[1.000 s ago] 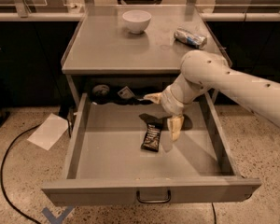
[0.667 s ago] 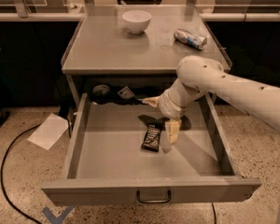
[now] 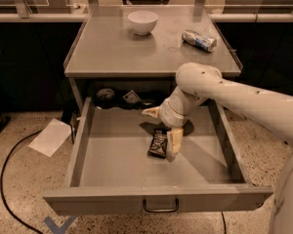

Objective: Pick rxbar chocolate from top drawer and place on counter

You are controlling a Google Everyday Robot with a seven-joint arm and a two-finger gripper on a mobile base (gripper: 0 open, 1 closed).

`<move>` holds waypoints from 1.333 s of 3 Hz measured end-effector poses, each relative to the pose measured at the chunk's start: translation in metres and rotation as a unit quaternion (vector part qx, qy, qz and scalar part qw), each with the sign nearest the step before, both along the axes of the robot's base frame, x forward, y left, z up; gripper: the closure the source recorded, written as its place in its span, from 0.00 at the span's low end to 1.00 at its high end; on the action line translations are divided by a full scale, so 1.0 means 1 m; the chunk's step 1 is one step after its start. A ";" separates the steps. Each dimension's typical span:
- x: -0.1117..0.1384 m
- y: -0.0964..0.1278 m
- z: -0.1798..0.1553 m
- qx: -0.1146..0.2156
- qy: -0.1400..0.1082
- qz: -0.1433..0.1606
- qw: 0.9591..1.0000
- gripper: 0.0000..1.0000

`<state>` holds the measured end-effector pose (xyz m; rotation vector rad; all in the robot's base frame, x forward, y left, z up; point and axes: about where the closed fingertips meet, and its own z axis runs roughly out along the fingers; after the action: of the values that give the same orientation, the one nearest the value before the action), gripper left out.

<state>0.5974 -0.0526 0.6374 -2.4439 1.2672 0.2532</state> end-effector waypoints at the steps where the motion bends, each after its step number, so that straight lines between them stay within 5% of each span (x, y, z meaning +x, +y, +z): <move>1: -0.001 0.005 -0.008 -0.003 0.017 0.010 1.000 0.00; 2: -0.002 0.007 -0.015 -0.004 0.032 0.016 0.999 0.00; 4: 0.003 -0.018 -0.023 -0.021 0.034 -0.022 0.999 0.00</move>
Offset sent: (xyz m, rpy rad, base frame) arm -0.0018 0.0068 -0.0178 -0.0101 0.0915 0.0405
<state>0.6005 -0.0710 0.6140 -2.4585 1.3675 0.3038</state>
